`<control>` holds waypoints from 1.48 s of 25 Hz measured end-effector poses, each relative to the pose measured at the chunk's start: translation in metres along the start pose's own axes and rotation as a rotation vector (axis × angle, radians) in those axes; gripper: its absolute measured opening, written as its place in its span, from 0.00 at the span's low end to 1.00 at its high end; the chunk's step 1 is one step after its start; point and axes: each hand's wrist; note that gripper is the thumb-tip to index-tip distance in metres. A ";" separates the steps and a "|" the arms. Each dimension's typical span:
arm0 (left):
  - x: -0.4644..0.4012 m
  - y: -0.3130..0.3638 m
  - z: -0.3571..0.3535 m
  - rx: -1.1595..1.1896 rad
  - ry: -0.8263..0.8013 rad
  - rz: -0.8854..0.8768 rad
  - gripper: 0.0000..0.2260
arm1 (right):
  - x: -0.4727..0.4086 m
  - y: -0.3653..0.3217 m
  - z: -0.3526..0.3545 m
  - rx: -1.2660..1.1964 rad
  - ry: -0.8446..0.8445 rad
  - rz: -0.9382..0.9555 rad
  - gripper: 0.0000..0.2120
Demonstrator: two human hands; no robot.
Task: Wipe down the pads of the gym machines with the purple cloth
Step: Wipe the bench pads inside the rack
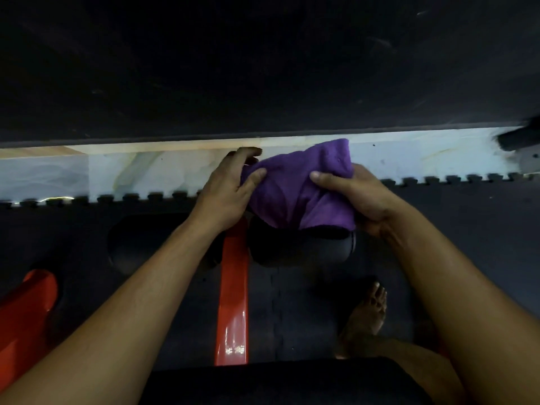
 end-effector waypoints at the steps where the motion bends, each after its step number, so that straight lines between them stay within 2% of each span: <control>1: 0.000 -0.008 -0.006 -0.015 -0.080 0.092 0.24 | -0.002 -0.002 0.004 0.126 0.144 0.010 0.13; 3: 0.002 -0.026 -0.022 -0.055 -0.351 0.240 0.29 | -0.002 -0.006 0.018 0.527 0.381 0.007 0.11; 4: 0.005 -0.033 -0.030 -0.088 -0.481 0.264 0.30 | -0.001 -0.004 0.023 0.707 0.373 -0.018 0.11; 5: 0.008 -0.038 -0.038 -0.119 -0.569 0.255 0.31 | 0.000 0.000 0.021 0.837 0.295 -0.061 0.11; 7: 0.013 -0.042 -0.048 -0.159 -0.614 0.212 0.34 | -0.001 0.012 0.003 1.027 0.070 -0.155 0.12; 9: 0.012 -0.044 -0.052 -0.181 -0.577 0.197 0.34 | -0.007 0.030 -0.017 1.221 -0.078 -0.118 0.14; 11: 0.011 -0.047 -0.053 -0.168 -0.538 0.214 0.31 | -0.016 0.040 -0.035 1.311 -0.156 -0.030 0.14; 14: 0.010 -0.052 -0.054 -0.111 -0.513 0.202 0.30 | -0.021 0.030 -0.048 1.344 -0.140 0.080 0.13; 18: 0.009 -0.049 -0.051 -0.163 -0.547 0.222 0.39 | -0.005 -0.002 0.003 0.972 0.219 -0.072 0.14; 20: 0.009 -0.050 -0.050 -0.162 -0.550 0.249 0.42 | 0.004 -0.010 0.022 1.052 0.405 -0.042 0.14; 21: 0.009 -0.051 -0.051 -0.165 -0.549 0.259 0.44 | 0.004 -0.009 0.023 1.136 0.424 0.000 0.15; 23: 0.009 -0.051 -0.054 -0.202 -0.531 0.283 0.46 | -0.002 0.001 0.010 1.146 0.246 -0.006 0.16; 25: 0.008 -0.048 -0.055 -0.251 -0.508 0.298 0.45 | -0.012 0.017 -0.013 1.150 -0.045 -0.214 0.17; 27: 0.007 -0.047 -0.053 -0.213 -0.495 0.315 0.41 | -0.023 0.042 -0.029 1.346 -0.198 -0.274 0.22; 30: 0.004 -0.052 -0.050 -0.173 -0.485 0.293 0.36 | -0.032 0.064 -0.041 1.465 -0.115 -0.143 0.33; 32: 0.005 -0.056 -0.052 -0.152 -0.483 0.293 0.34 | -0.035 0.075 -0.046 1.557 -0.118 -0.121 0.39; 34: 0.006 -0.058 -0.055 -0.111 -0.466 0.290 0.35 | -0.038 0.081 -0.036 1.530 -0.061 -0.184 0.37; 37: 0.008 -0.059 -0.055 -0.090 -0.479 0.286 0.42 | -0.035 0.081 0.007 1.241 0.063 -0.342 0.29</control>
Point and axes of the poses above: each hand's wrist, its own x-axis away from the middle knuckle, its own z-axis out of the back of the hand, y = z × x, and after that the axes turned 12 degrees about -y, right-handed
